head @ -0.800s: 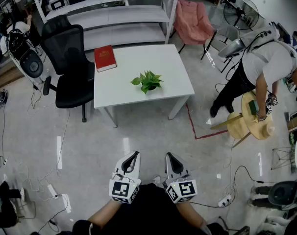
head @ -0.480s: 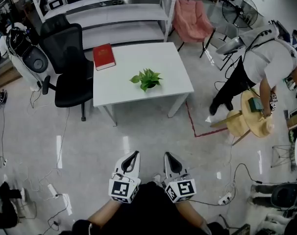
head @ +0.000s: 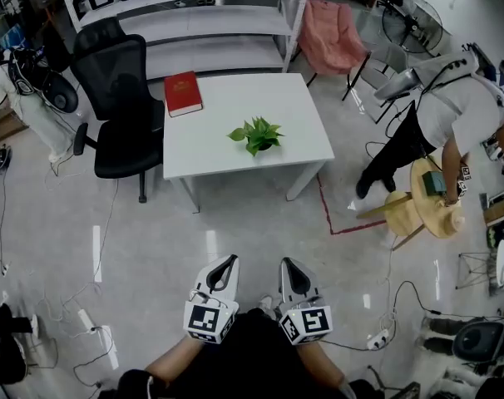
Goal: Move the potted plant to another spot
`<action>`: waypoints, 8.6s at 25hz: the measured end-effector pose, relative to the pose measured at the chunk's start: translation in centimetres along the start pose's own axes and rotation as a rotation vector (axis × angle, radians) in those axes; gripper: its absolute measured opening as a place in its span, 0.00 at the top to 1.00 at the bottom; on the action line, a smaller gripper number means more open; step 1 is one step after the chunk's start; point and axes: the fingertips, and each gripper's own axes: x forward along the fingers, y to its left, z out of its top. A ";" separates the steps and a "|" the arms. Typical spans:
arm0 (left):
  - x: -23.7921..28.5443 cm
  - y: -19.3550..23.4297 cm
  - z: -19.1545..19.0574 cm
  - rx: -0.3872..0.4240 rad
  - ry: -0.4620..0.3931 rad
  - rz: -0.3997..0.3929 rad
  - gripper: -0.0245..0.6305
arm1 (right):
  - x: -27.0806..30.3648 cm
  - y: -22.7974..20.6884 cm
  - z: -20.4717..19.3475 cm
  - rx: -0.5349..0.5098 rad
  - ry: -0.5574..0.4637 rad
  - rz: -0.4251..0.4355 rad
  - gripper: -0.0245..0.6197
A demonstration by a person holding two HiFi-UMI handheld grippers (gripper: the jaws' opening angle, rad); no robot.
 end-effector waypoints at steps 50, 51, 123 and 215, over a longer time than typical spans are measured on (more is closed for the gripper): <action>22.1 12.9 2.8 0.022 0.032 0.100 0.94 | 24.9 -9.1 3.5 -0.017 -0.012 0.117 0.94; 23.2 13.0 2.8 0.016 0.039 0.103 0.94 | 25.6 -9.9 3.7 -0.015 -0.011 0.123 0.94; 49.9 25.4 -16.2 -0.402 0.721 0.231 0.87 | 46.2 -27.2 4.6 -0.028 0.209 0.163 0.94; 19.9 53.2 -16.0 -0.762 0.472 0.686 0.90 | 55.6 9.8 -0.9 -0.219 0.274 0.695 0.94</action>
